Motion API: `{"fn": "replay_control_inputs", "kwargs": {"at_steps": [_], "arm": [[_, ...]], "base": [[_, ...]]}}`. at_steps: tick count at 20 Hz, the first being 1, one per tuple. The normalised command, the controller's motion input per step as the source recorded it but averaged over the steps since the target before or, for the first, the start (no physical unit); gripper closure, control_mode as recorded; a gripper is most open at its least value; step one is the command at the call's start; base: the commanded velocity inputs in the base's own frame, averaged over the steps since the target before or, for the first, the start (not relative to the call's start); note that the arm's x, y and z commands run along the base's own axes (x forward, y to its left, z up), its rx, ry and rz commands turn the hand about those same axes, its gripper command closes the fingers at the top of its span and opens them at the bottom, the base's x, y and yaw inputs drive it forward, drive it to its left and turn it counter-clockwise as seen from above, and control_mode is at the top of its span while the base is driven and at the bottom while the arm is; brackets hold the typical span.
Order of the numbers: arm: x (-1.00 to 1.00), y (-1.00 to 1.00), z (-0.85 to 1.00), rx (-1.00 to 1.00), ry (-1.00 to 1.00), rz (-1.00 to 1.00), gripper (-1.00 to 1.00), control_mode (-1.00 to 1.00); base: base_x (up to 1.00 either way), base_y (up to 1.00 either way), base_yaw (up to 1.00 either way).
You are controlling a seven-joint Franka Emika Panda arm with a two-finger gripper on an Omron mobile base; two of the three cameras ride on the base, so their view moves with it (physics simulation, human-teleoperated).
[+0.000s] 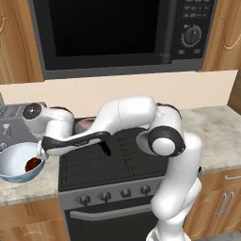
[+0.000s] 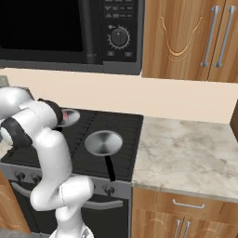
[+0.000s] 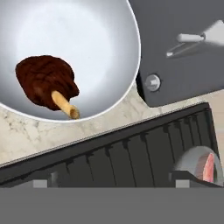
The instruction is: Place one of the steaks on the plate and the other in the bowl. Then place the bowl in the fridge.
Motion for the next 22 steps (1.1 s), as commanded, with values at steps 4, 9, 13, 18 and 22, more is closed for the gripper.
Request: {"fn": "replay_control_inputs", "kwargs": {"at_steps": [4, 9, 13, 18, 22], "arm": [[0.00, -1.00, 0.21, 0.44, -0.22, -0.04, -1.00, -1.00], [-0.03, -1.00, 0.40, 0.44, -0.06, -0.09, -1.00, -1.00], [-0.17, -1.00, 0.52, 0.35, 0.01, -0.24, -1.00, -1.00], [-0.02, -1.00, 0.69, 0.21, 0.10, -0.28, -1.00, -1.00], [0.01, -0.73, 0.44, 0.03, 0.17, -0.26, -1.00, -1.00]], "base": [[0.00, 0.00, 0.00], [0.00, 0.00, 0.00], [0.00, 0.00, 0.00], [0.00, 0.00, 0.00], [0.00, 0.00, 0.00]]}}
